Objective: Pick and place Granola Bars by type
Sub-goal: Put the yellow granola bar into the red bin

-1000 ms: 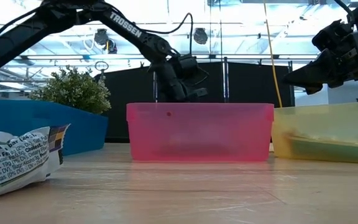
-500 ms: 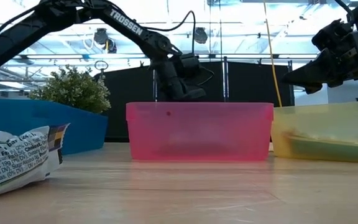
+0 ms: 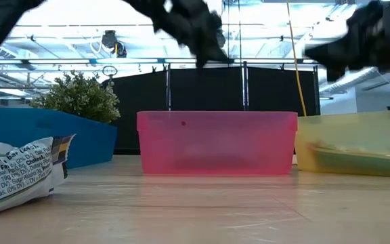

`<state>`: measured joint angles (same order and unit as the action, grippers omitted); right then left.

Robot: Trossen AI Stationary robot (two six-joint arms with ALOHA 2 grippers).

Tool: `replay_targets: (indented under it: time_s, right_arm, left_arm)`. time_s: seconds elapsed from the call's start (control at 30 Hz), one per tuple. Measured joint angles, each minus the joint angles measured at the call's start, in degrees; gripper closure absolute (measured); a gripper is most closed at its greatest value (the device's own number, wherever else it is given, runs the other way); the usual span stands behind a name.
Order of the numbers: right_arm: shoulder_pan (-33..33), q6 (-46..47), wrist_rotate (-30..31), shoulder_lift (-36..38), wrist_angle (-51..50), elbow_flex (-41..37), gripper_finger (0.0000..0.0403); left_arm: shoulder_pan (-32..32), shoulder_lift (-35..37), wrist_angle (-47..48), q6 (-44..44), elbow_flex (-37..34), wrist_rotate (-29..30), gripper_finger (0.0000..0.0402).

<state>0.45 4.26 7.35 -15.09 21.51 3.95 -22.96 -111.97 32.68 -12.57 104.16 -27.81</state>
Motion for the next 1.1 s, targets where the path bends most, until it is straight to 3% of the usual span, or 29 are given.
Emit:
replay_targets:
  time_s: [0.1,0.17,0.27,0.37,0.47,0.6,0.8,0.97,1.1]
  right_arm:
    - [-0.4,-3.1,0.1,0.0,11.1,0.8,0.033]
    - [-1.4,-3.9,0.6,-0.6,10.0,4.5,0.033]
    - [-3.9,-3.6,6.8,-4.3,-4.1,14.8,0.033]
    - [-7.6,-3.8,10.7,-13.5,-17.7,25.6,0.033]
    - [-12.7,-4.6,9.4,-24.2,-24.3,37.2,0.033]
    - [-21.8,-5.0,2.5,-40.4,-35.7,52.9,0.033]
    - [-31.7,-4.7,-7.4,-63.5,-54.0,73.4,0.033]
    - [-33.5,-4.7,-7.4,-77.7,-60.7,83.1,0.033]
    - [-33.4,-3.6,-7.6,-85.7,-62.3,86.7,0.033]
  left_arm:
    - [2.3,7.3,-0.6,-6.3,-4.5,-0.6,0.0397]
    - [3.4,12.8,-2.3,-8.9,-10.2,0.0,0.0398]
    - [3.5,21.1,-12.0,-7.3,-23.4,-0.2,0.0399]
    - [2.6,29.0,-24.2,-4.0,-38.9,0.1,0.0399]
    - [1.9,34.5,-37.4,1.9,-52.5,-1.7,0.0399]
    - [1.2,39.9,-53.5,7.9,-66.2,-1.1,0.04]
    - [2.8,47.3,-58.2,9.6,-75.7,-0.2,0.04]
    - [6.2,52.7,-58.8,6.0,-79.4,-0.2,0.04]
    - [7.5,56.3,-65.7,6.2,-84.3,1.1,0.0401]
